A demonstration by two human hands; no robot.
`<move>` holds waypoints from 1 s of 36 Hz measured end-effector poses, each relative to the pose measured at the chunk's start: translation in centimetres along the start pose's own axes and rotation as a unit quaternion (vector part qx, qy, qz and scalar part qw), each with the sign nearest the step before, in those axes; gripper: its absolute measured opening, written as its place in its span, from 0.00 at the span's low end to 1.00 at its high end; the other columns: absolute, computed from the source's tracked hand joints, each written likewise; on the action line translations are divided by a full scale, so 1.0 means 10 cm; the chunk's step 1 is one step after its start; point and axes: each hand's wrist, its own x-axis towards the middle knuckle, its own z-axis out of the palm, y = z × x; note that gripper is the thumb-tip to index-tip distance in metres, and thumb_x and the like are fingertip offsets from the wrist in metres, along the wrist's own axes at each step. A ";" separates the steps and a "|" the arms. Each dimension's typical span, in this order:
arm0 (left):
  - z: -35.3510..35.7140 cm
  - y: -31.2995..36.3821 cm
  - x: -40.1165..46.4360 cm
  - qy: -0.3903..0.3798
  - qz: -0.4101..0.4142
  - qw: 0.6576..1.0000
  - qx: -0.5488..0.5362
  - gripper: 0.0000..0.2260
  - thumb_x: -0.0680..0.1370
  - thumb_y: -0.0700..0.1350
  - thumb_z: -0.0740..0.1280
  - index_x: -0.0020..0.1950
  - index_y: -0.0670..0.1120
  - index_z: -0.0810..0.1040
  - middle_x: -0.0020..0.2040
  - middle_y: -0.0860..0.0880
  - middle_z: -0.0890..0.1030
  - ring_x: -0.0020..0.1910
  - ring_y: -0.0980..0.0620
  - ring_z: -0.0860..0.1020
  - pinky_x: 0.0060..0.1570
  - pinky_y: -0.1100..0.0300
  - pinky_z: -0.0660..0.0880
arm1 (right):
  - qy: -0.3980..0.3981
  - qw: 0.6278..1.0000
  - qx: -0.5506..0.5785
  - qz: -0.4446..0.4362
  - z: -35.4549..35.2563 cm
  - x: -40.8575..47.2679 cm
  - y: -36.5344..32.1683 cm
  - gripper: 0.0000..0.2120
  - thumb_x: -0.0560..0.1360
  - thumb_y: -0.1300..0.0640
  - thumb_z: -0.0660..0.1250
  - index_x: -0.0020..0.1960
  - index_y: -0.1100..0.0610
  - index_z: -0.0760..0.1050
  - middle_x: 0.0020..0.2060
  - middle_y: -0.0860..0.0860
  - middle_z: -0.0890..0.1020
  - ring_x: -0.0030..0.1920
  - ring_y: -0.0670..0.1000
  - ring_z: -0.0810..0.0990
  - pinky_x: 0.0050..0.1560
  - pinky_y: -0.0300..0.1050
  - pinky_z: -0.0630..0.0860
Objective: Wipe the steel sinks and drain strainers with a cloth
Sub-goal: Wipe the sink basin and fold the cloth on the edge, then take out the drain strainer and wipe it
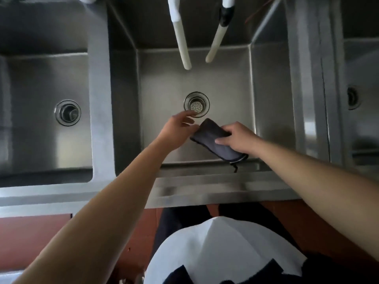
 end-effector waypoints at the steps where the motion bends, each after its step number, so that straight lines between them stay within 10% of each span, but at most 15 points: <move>1: -0.04 -0.10 0.14 0.013 -0.021 1.000 0.018 0.15 0.77 0.39 0.70 0.64 0.49 0.80 0.48 0.47 0.81 0.36 0.55 0.77 0.32 0.71 0.71 | 0.019 1.000 -0.002 0.020 0.07 0.10 0.05 0.03 0.74 0.56 0.73 0.46 0.55 0.82 0.45 0.55 0.85 0.49 0.57 0.82 0.44 0.46 0.73; 4: -0.13 -0.43 0.53 0.003 -0.089 0.995 0.048 0.14 0.78 0.35 0.65 0.61 0.45 0.81 0.44 0.43 0.79 0.30 0.52 0.72 0.28 0.67 0.70 | 0.111 0.990 -0.002 0.082 0.23 0.37 0.24 0.05 0.75 0.56 0.71 0.49 0.55 0.82 0.46 0.56 0.84 0.49 0.58 0.82 0.44 0.47 0.73; 11: -0.14 -0.88 1.30 0.042 -0.084 0.984 0.154 0.15 0.77 0.44 0.68 0.64 0.47 0.80 0.59 0.44 0.82 0.58 0.45 0.79 0.54 0.62 0.73 | 0.259 0.955 0.057 0.135 0.35 0.83 0.61 0.06 0.77 0.62 0.64 0.44 0.54 0.77 0.40 0.53 0.82 0.48 0.58 0.81 0.40 0.41 0.69; 17: 0.12 -1.03 1.84 0.162 0.004 0.951 0.264 0.24 0.76 0.53 0.68 0.71 0.49 0.71 0.68 0.42 0.72 0.68 0.42 0.68 0.62 0.50 0.70 | 0.359 0.918 -0.170 0.028 0.19 1.21 0.77 0.24 0.75 0.64 0.60 0.70 0.57 0.73 0.66 0.57 0.77 0.63 0.62 0.75 0.63 0.55 0.72; 23: 0.41 -1.18 2.12 0.233 0.013 0.909 0.344 0.34 0.71 0.62 0.71 0.72 0.49 0.66 0.71 0.43 0.66 0.67 0.42 0.67 0.65 0.50 0.64 | 0.107 0.959 -0.249 0.079 0.46 1.57 0.99 0.29 0.81 0.50 0.61 0.80 0.52 0.57 0.80 0.55 0.57 0.79 0.58 0.55 0.74 0.64 0.59; 36: 0.55 -1.13 2.24 0.259 -0.036 0.895 0.360 0.32 0.69 0.54 0.71 0.70 0.47 0.65 0.71 0.43 0.65 0.66 0.41 0.66 0.64 0.49 0.61 | 0.071 0.973 -0.210 0.069 0.65 1.44 1.06 0.34 0.78 0.52 0.63 0.81 0.49 0.55 0.81 0.54 0.53 0.79 0.59 0.51 0.76 0.61 0.56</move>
